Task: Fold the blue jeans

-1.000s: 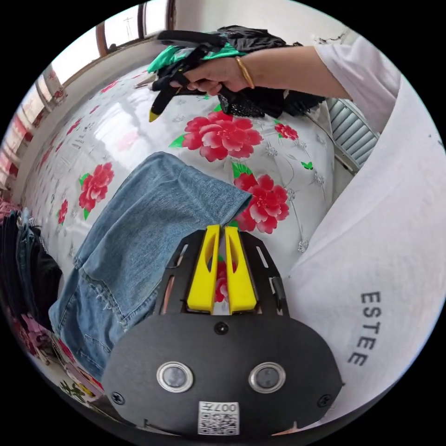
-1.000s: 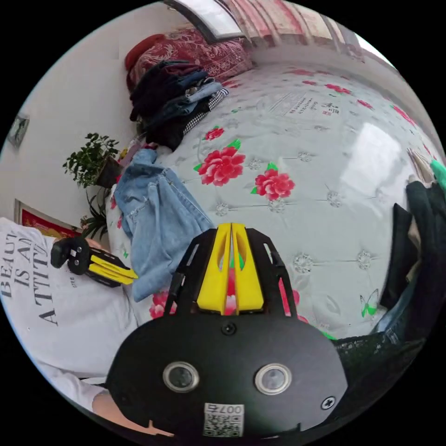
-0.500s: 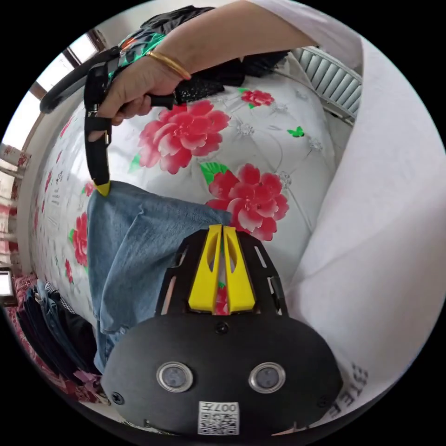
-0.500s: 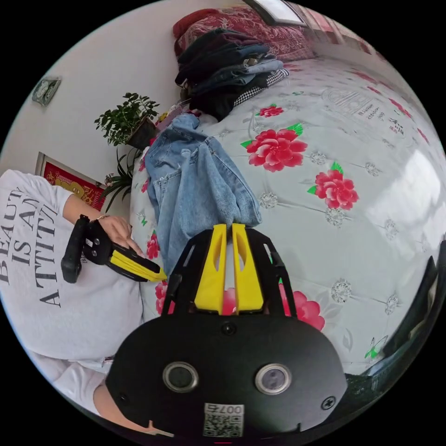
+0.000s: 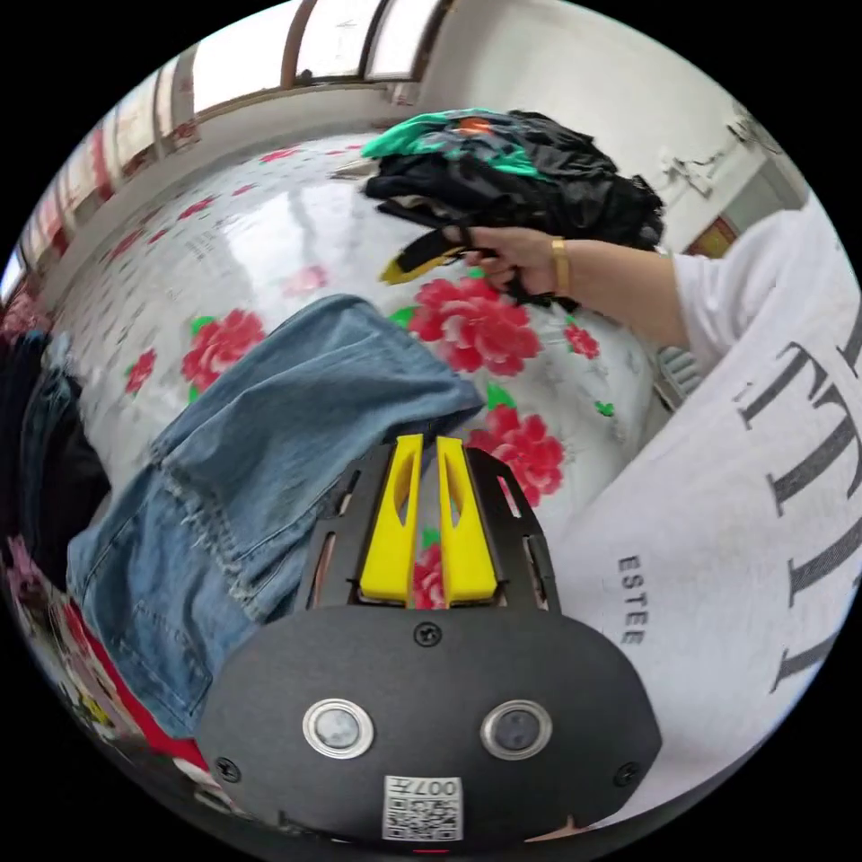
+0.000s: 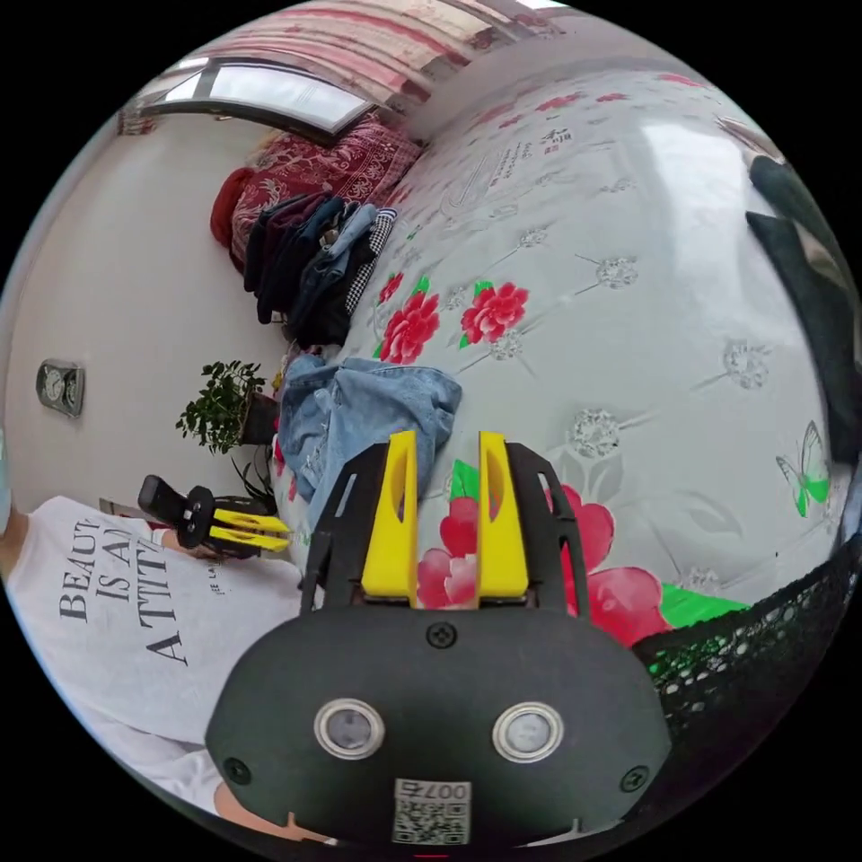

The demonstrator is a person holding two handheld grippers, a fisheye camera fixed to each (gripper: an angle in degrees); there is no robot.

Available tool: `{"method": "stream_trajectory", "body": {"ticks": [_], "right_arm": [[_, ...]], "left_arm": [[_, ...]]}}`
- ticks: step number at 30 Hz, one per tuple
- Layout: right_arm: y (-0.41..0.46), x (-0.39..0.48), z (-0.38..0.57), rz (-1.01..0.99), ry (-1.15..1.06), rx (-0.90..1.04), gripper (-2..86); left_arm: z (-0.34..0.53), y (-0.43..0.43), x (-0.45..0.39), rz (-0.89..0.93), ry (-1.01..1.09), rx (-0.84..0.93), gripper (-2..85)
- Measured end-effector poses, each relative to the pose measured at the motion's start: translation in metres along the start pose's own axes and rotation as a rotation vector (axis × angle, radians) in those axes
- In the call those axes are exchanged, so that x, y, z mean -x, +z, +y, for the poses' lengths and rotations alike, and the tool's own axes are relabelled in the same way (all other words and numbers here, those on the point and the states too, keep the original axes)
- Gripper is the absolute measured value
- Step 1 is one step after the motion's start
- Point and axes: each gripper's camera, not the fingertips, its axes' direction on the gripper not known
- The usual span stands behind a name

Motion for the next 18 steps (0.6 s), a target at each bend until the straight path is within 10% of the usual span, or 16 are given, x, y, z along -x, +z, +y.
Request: {"method": "stream_trajectory", "body": {"ticks": [7,18], "right_arm": [[0.033,0.014,0.007,-0.185,-0.003,0.041,5.7],[0.119,0.180,-0.001,0.204,-0.493,0.176,8.3]], "left_arm": [[0.016,0.035,0.045,-0.035,-0.148,0.198,3.3],[0.076,-0.013,0.088,-0.102,-0.464,0.068,8.3]]}}
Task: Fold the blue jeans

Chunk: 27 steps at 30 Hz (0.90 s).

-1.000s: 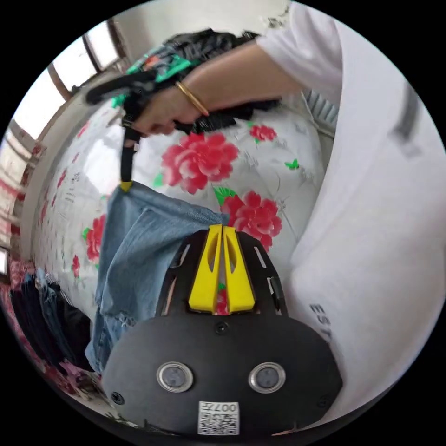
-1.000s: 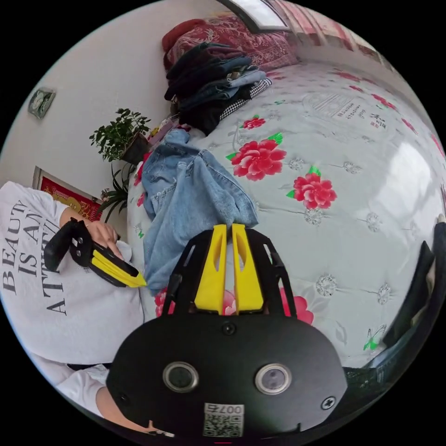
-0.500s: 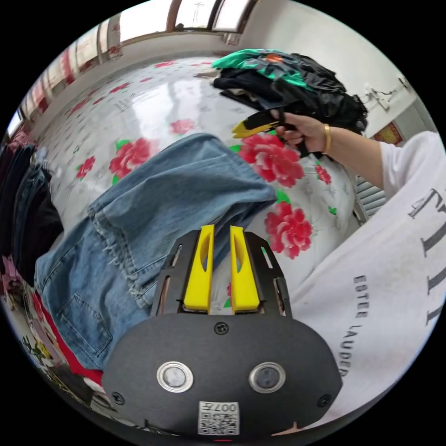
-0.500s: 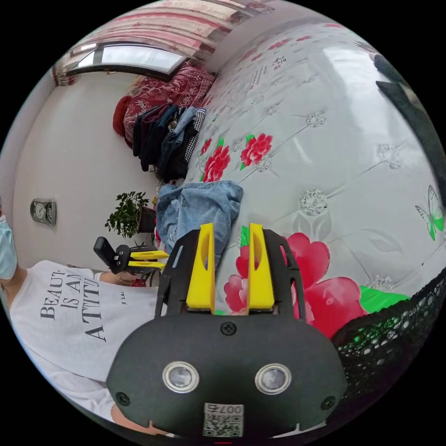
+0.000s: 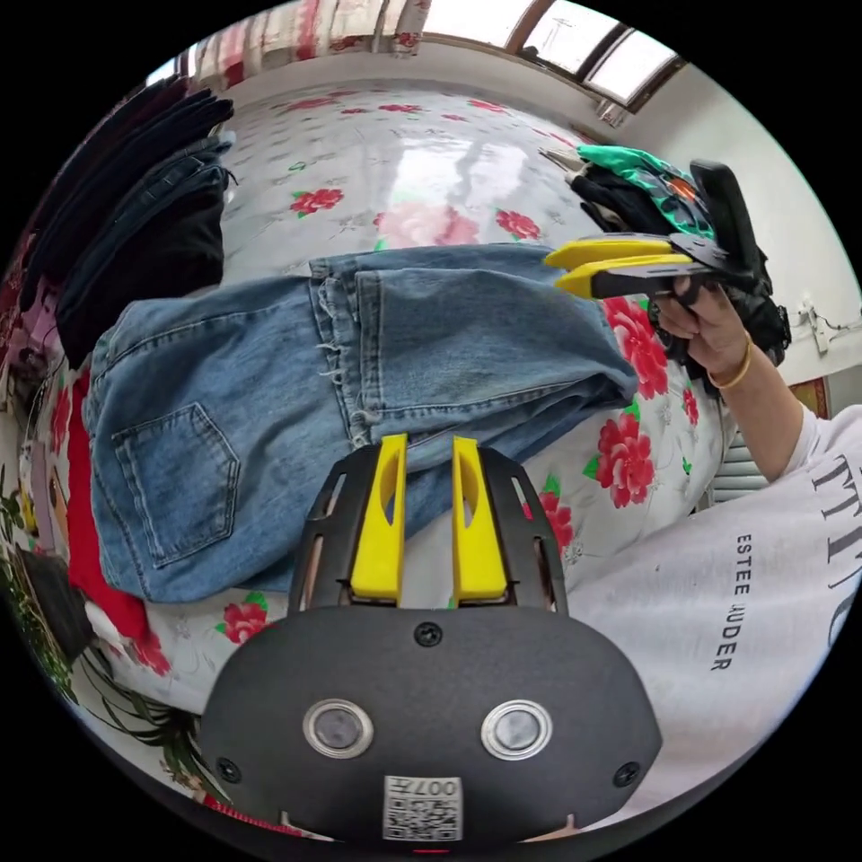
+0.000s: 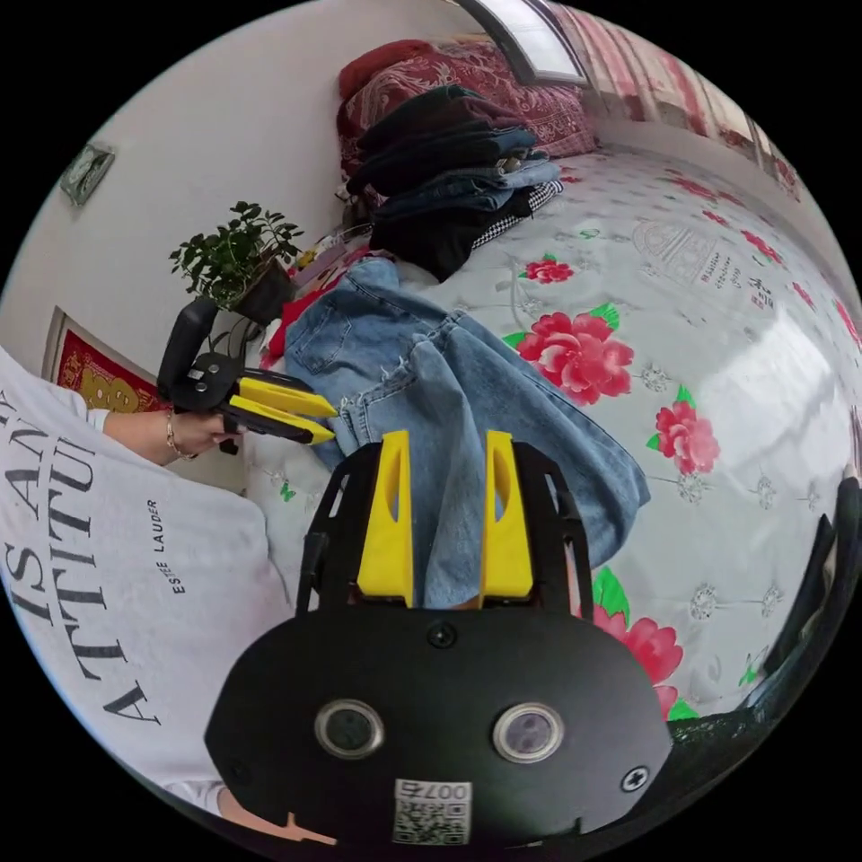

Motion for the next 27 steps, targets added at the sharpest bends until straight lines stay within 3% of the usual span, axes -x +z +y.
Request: {"method": "stream_trajectory", "body": {"ticks": [3,8,11,13,15,17,20,24,27], "right_arm": [[0.000,0.016,-0.012,-0.082,-0.054,-0.043,8.5],[0.071,0.081,-0.025,-0.062,-0.235,0.195,6.8],[0.110,0.081,-0.022,0.045,-0.161,0.264,2.8],[0.097,0.065,-0.021,0.044,-0.051,0.193,1.0],[0.054,0.049,-0.014,0.041,0.033,0.033,0.4],[-0.017,0.027,0.015,0.159,0.167,-0.186,0.2],[-0.068,0.011,0.047,0.146,0.253,-0.309,1.1],[-0.035,0.049,0.028,0.124,0.131,-0.189,3.5],[0.043,0.093,0.002,0.035,0.011,-0.027,5.3]], "left_arm": [[-0.004,0.000,-0.010,-0.074,0.049,-0.013,7.6],[0.010,0.016,0.009,-0.027,-0.056,0.004,8.1],[0.018,0.029,0.016,-0.046,-0.060,0.033,8.2],[0.021,0.043,0.016,-0.066,-0.025,0.052,7.7],[0.023,0.047,0.015,-0.096,0.013,0.045,7.4],[0.023,0.050,0.015,-0.103,0.022,0.056,7.3],[0.030,0.056,0.015,-0.124,0.052,0.038,7.0],[0.039,0.067,0.018,-0.165,0.061,0.025,5.2],[0.043,0.073,0.027,-0.152,0.046,0.038,3.4]]}}
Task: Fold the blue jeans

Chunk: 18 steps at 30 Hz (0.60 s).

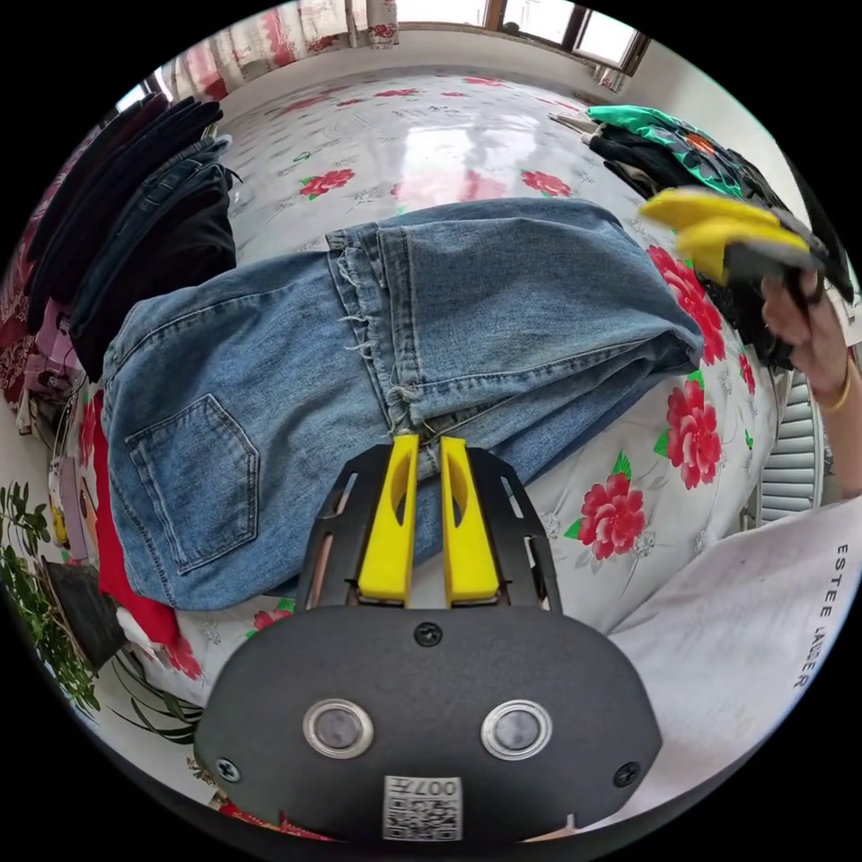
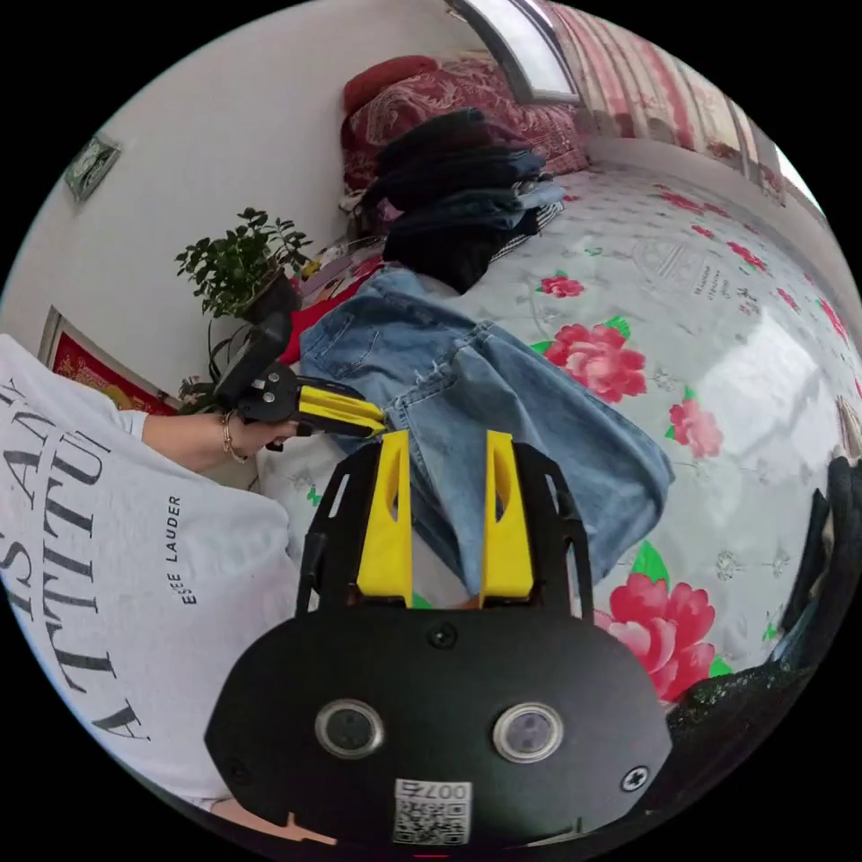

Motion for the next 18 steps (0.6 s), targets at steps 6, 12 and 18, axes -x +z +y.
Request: {"method": "stream_trajectory", "body": {"ticks": [6,12,18], "right_arm": [[0.090,0.007,-0.013,0.082,0.007,0.269,1.2],[-0.097,-0.056,0.054,0.186,0.311,-0.264,0.2],[-0.175,-0.109,0.221,0.334,0.874,-0.427,3.3]], "left_arm": [[0.021,0.007,0.017,0.056,0.003,-0.028,-0.8],[0.054,-0.007,0.046,0.114,-0.030,-0.170,-1.0],[0.094,-0.061,0.115,0.324,-0.193,-0.520,-1.0]]}}
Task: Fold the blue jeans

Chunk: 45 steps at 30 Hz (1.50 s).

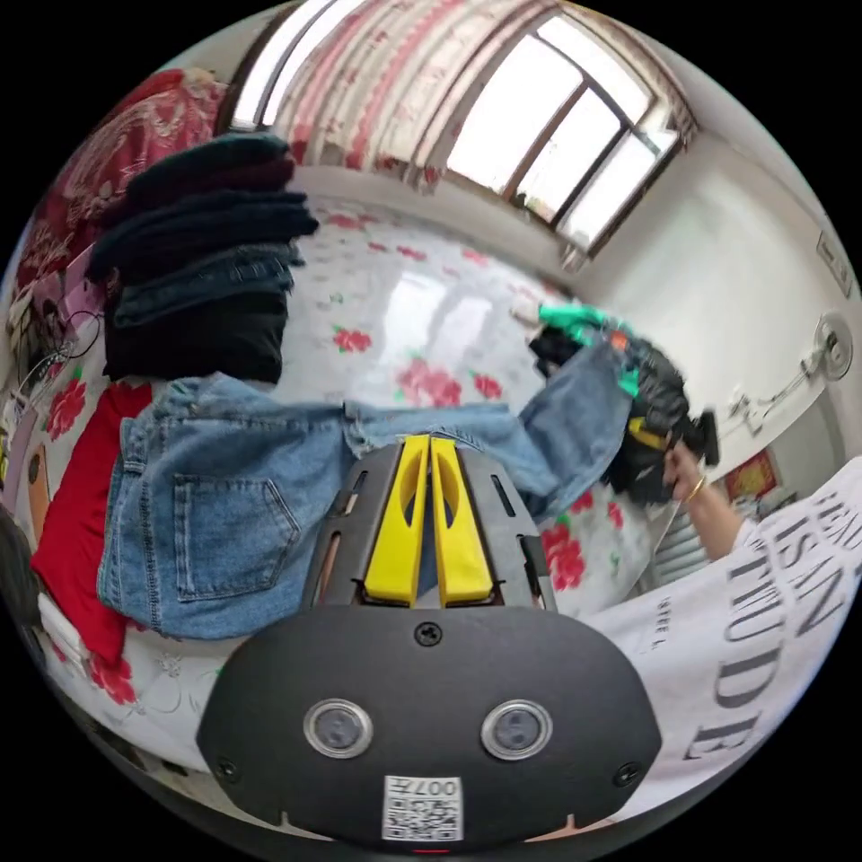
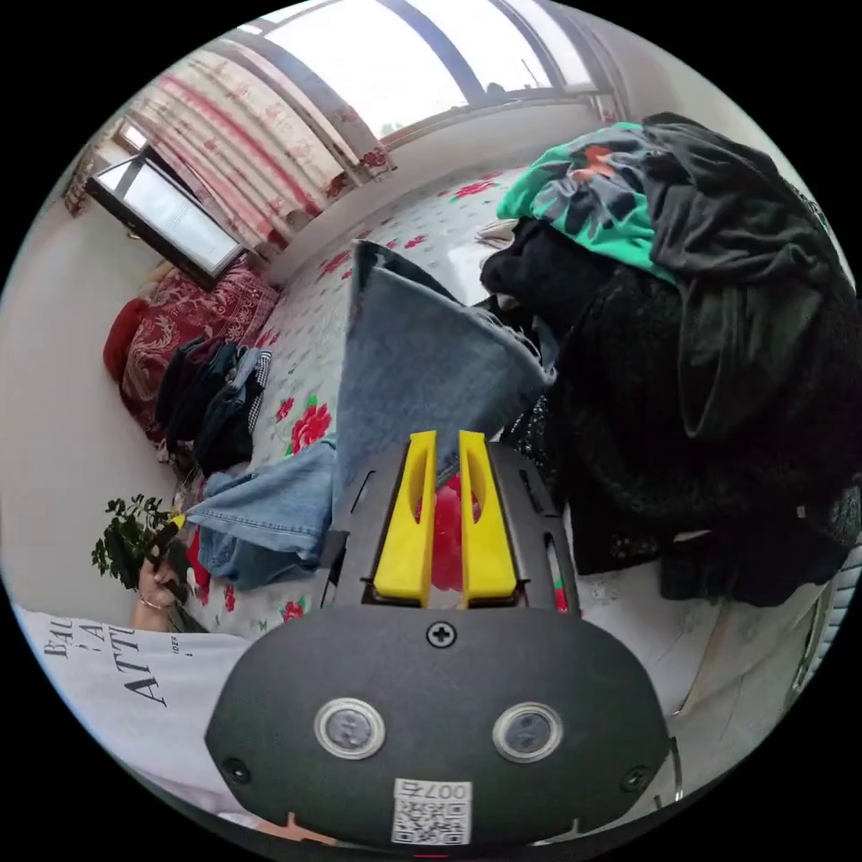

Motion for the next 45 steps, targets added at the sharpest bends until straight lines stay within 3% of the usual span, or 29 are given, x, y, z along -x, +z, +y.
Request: {"method": "stream_trajectory", "body": {"ticks": [2,6,9,11,17,21,25,28,30,32,34,36,41,45], "right_arm": [[-0.003,-0.022,0.028,-0.026,0.083,0.005,5.3],[0.032,-0.014,0.055,-0.127,0.029,0.138,8.4],[0.067,0.023,0.065,-0.180,-0.139,0.270,10.5],[0.078,0.064,0.065,-0.333,-0.284,0.298,12.3],[0.043,0.226,0.082,-0.697,-0.807,0.260,18.1],[0.049,0.290,0.117,-0.577,-0.971,0.297,17.7],[0.087,0.275,0.121,-0.295,-0.821,0.375,2.4],[0.073,0.213,0.100,-0.438,-0.620,0.364,0.6],[0.060,0.167,0.088,-0.484,-0.459,0.319,0.4],[0.042,0.106,0.080,-0.514,-0.245,0.242,0.8],[0.032,0.076,0.082,-0.513,-0.135,0.206,1.8],[0.026,0.063,0.088,-0.507,-0.079,0.189,5.2],[0.035,0.046,0.109,-0.625,0.093,0.232,12.7],[0.038,0.040,0.107,-0.702,0.166,0.192,12.7]], "left_arm": [[-0.002,-0.038,0.024,0.032,-0.059,-0.141,-1.0],[0.002,-0.125,0.077,0.103,-0.148,-0.435,-1.0],[-0.002,-0.170,0.091,0.124,-0.121,-0.581,-1.0],[-0.017,-0.184,0.084,0.139,-0.052,-0.615,-1.0],[-0.070,-0.124,-0.001,0.408,0.263,-0.438,-0.9],[-0.056,-0.051,-0.048,0.669,0.374,-0.259,-0.7],[-0.023,-0.017,-0.045,0.550,0.356,-0.112,1.2],[0.024,-0.027,0.013,0.232,0.178,-0.123,3.8],[0.077,-0.035,0.083,-0.042,-0.075,-0.084,5.4],[0.126,-0.036,0.139,-0.183,-0.328,-0.013,7.2],[0.175,-0.034,0.186,-0.195,-0.554,0.032,9.0],[0.225,-0.024,0.226,-0.073,-0.753,0.025,10.7],[0.243,0.004,0.256,-0.018,-0.837,-0.031,11.5],[0.231,0.040,0.282,0.053,-0.894,-0.005,5.0]]}}
